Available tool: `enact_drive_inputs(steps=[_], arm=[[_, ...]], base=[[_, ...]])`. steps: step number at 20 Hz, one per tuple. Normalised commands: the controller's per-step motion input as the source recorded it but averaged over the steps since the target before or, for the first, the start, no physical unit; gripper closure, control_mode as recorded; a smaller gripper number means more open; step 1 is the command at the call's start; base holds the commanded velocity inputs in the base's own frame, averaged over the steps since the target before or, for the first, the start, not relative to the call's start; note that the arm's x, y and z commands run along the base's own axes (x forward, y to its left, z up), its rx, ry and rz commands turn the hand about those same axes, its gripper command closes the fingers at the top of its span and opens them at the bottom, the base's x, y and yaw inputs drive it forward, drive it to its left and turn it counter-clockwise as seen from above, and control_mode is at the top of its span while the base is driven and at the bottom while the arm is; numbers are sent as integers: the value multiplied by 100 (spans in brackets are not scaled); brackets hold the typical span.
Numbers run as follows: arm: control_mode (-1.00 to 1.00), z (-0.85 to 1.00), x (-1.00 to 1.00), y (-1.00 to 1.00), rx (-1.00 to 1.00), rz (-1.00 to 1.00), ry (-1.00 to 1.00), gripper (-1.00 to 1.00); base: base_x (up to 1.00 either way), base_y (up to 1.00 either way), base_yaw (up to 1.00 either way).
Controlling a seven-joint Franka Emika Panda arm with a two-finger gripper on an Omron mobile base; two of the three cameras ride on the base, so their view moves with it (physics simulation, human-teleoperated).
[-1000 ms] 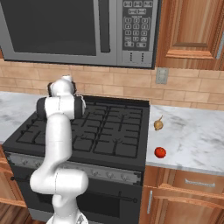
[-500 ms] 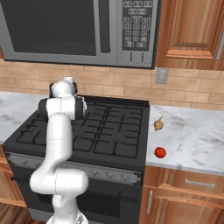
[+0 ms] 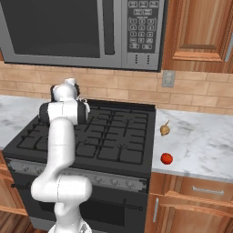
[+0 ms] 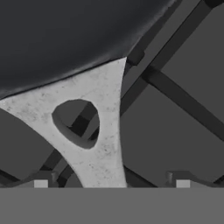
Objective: Place the pan on the rear left burner on the stove. Then place the tomato and the onion in the pan and turn on the rear left burner.
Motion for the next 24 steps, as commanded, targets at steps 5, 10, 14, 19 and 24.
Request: enact_drive_inputs(steps=[5, 10, 14, 19, 24], arm=[[-100, 15, -16, 0, 0, 0, -17, -100], [-100, 15, -31, -11, 0, 0, -20, -100], [-100, 2, -40, -28, 0, 0, -17, -100], [-100, 3, -39, -37, 0, 0, -12, -100], [-100, 38, -27, -32, 4, 0, -11, -100]], base=[[0, 0, 0], [0, 0, 0], [0, 0, 0], [0, 0, 0], [0, 0, 0]])
